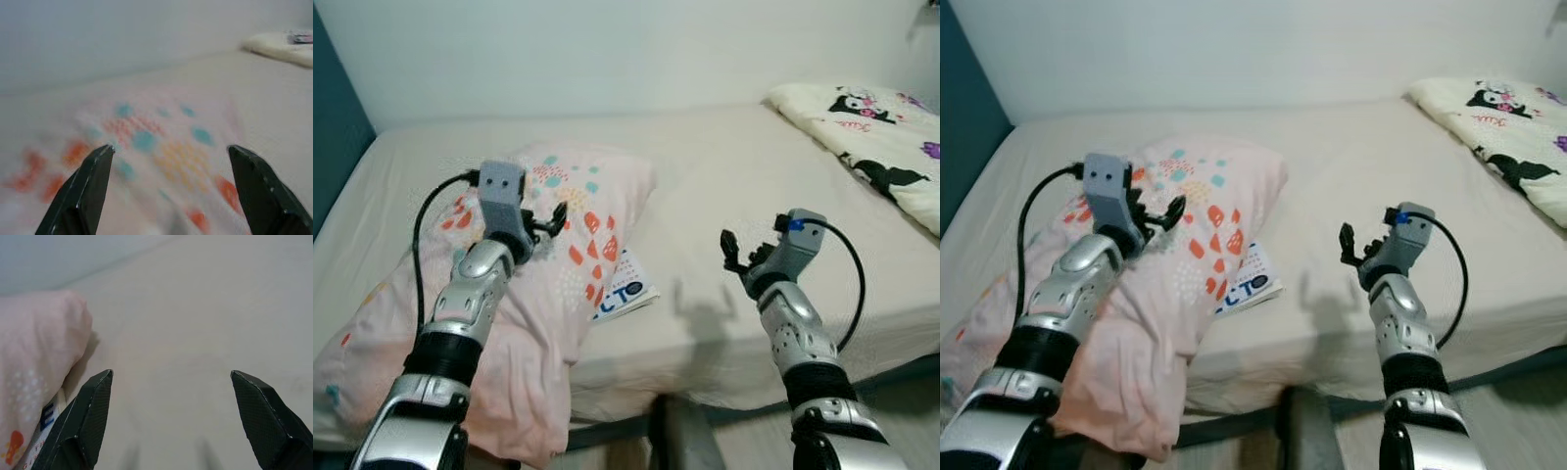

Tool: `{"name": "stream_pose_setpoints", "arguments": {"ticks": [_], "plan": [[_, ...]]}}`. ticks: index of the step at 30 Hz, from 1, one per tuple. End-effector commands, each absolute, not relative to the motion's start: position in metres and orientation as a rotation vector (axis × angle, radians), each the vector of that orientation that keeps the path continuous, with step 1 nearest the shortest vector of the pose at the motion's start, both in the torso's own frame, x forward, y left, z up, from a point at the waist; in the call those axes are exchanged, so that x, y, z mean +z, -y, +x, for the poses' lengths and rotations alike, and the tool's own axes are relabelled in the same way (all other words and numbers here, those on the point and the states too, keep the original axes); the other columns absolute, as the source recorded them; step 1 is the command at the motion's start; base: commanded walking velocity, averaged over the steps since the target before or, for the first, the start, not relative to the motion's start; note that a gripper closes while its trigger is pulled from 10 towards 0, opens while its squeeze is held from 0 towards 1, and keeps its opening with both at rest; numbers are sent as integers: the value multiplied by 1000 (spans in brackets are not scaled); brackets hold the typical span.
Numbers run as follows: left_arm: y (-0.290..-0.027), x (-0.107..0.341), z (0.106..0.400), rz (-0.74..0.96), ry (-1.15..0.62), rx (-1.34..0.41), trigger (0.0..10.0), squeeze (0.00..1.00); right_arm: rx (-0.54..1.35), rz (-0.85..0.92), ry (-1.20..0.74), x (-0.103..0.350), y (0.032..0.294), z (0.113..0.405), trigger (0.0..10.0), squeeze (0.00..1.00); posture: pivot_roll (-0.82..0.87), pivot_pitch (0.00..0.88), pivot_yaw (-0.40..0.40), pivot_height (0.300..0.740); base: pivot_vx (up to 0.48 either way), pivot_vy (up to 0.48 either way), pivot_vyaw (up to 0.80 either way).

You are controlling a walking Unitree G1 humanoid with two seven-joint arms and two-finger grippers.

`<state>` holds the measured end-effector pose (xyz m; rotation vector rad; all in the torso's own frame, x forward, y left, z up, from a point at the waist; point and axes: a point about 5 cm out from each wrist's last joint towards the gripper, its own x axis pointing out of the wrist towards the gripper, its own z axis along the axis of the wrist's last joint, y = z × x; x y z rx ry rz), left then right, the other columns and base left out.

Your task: Clean up the room

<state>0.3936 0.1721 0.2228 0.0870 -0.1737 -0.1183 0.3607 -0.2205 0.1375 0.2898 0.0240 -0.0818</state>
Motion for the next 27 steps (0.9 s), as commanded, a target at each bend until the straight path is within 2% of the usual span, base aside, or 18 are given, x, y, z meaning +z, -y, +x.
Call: {"name": "stream_pose_setpoints", "arguments": {"ticks": [1,6,7,10,12,14,18,20,21,23,27], "plan": [[-197,217,397,141,146,-4,10000,0,-76,290,-35,135,220,357,10000,0,10,62,-48,535,0,0,0],[-207,218,402,228,121,38,10000,0,-84,288,-39,133,221,354,10000,0,3,73,-43,535,0,0,0],[-214,210,404,312,47,59,10000,0,-93,281,-40,134,222,349,10000,0,-18,102,-31,535,0,0,0],[-216,208,405,334,27,64,10000,0,-95,279,-39,134,222,347,10000,0,-21,106,-30,535,0,0,0],[-220,199,404,377,-33,63,10000,0,-107,276,-37,134,224,340,10000,0,-50,139,-16,535,0,0,0],[-222,192,404,375,-73,64,10000,0,-117,276,-38,134,226,336,10000,0,-54,145,-15,535,0,0,0],[-238,179,399,244,-150,105,10000,0,-155,276,-32,137,234,310,10000,0,-130,237,-5,535,0,0,0],[-238,179,399,244,-150,105,10000,0,-155,276,-32,137,234,310,10000,0,-130,237,-5,535,0,0,0],[-237,178,399,176,-155,79,10000,0,-174,272,-36,140,240,299,10000,0,-154,280,-10,535,0,0,0],[-231,175,399,117,-167,29,10000,0,-186,264,-43,142,243,291,10000,0,-160,296,-13,535,0,0,0],[-225,169,399,160,-195,-9,10000,0,-192,261,-44,147,244,282,10000,0,-177,337,-21,535,0,0,0]]}}
